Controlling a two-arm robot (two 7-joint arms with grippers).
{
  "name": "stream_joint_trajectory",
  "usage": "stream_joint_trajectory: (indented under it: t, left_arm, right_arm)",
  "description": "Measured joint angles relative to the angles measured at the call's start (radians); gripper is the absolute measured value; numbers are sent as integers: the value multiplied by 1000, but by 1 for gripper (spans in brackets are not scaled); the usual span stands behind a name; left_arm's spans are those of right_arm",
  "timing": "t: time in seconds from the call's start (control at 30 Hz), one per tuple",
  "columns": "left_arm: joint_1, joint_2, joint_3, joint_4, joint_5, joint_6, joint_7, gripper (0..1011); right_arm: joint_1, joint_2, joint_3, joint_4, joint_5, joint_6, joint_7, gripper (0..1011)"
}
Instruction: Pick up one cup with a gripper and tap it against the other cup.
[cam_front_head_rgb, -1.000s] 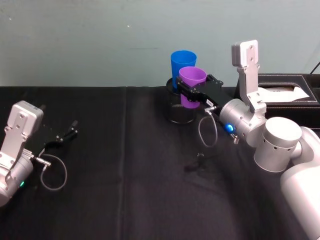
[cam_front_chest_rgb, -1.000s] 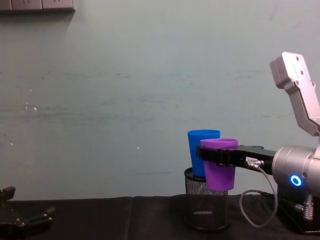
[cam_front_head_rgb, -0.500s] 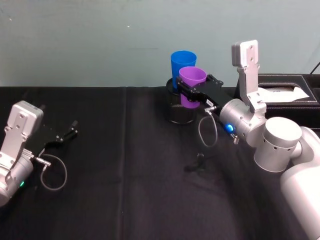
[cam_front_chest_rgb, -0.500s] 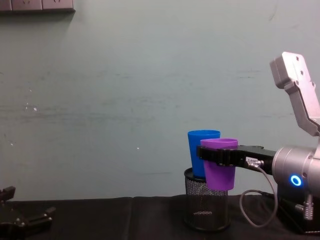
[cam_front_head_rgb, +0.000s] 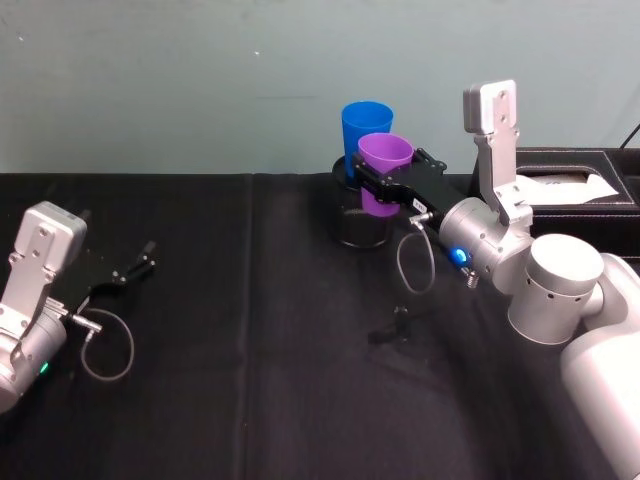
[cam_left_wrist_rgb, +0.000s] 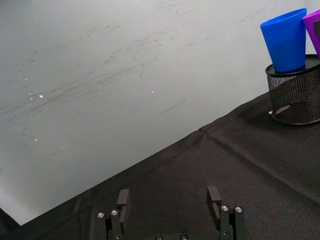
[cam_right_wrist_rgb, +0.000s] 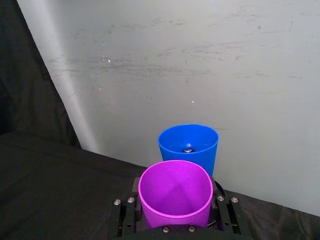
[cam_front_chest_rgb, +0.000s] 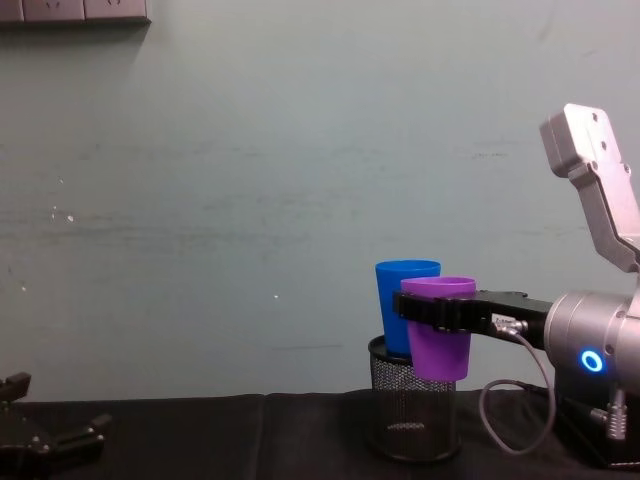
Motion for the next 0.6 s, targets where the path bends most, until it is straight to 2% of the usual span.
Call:
stream_joint_trajectory:
  t: [0.6]
  left_arm:
    - [0,0,0,0,0,0,0,1000]
  right_arm:
    - [0,0,0,0,0,0,0,729]
